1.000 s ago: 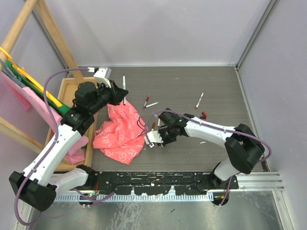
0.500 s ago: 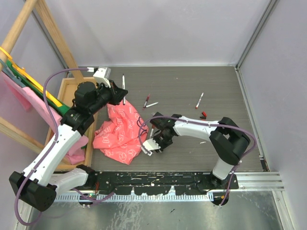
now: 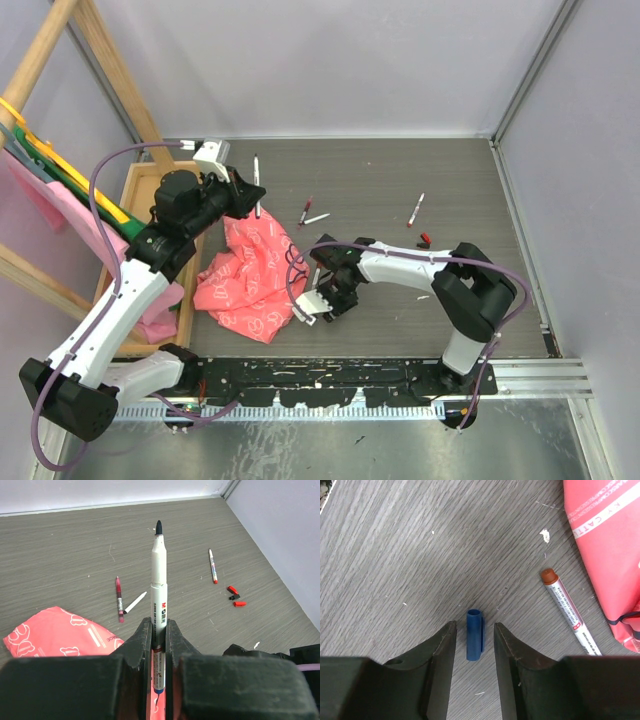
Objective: Insert the pens into the pen caps
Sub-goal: Move the pen cap to the center of the board.
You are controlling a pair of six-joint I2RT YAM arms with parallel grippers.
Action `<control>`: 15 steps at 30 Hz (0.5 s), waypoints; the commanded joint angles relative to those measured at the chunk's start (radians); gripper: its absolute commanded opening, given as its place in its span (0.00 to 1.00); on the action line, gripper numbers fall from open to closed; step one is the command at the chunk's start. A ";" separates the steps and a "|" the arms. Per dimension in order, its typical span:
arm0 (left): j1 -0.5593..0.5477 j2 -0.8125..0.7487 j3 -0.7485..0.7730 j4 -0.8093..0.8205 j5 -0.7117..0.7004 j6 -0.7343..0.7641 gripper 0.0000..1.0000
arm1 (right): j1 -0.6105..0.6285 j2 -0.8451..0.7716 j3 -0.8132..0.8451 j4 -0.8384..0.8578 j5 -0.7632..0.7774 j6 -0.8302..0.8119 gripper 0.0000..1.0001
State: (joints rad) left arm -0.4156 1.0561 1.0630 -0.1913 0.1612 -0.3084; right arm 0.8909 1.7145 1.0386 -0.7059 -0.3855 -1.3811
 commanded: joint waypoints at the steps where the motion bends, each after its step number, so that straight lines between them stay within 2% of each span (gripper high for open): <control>1: 0.009 -0.022 0.006 0.062 0.000 -0.012 0.00 | 0.008 -0.043 0.038 -0.010 -0.049 0.005 0.42; 5: 0.009 -0.022 0.006 0.062 0.003 -0.014 0.00 | 0.006 -0.128 0.021 0.024 -0.091 0.052 0.42; 8: 0.009 -0.025 0.005 0.061 -0.001 -0.012 0.00 | 0.006 -0.231 -0.056 0.148 -0.154 0.183 0.42; 12: 0.010 -0.027 0.007 0.058 -0.005 -0.011 0.00 | 0.009 -0.396 -0.236 0.475 -0.213 0.536 0.41; 15: 0.012 -0.023 0.008 0.058 -0.002 -0.014 0.00 | 0.011 -0.528 -0.390 0.764 -0.107 0.928 0.41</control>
State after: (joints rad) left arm -0.4118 1.0557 1.0630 -0.1913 0.1608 -0.3222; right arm 0.8951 1.3151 0.7898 -0.3569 -0.5243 -0.9607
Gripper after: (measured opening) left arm 0.071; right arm 0.414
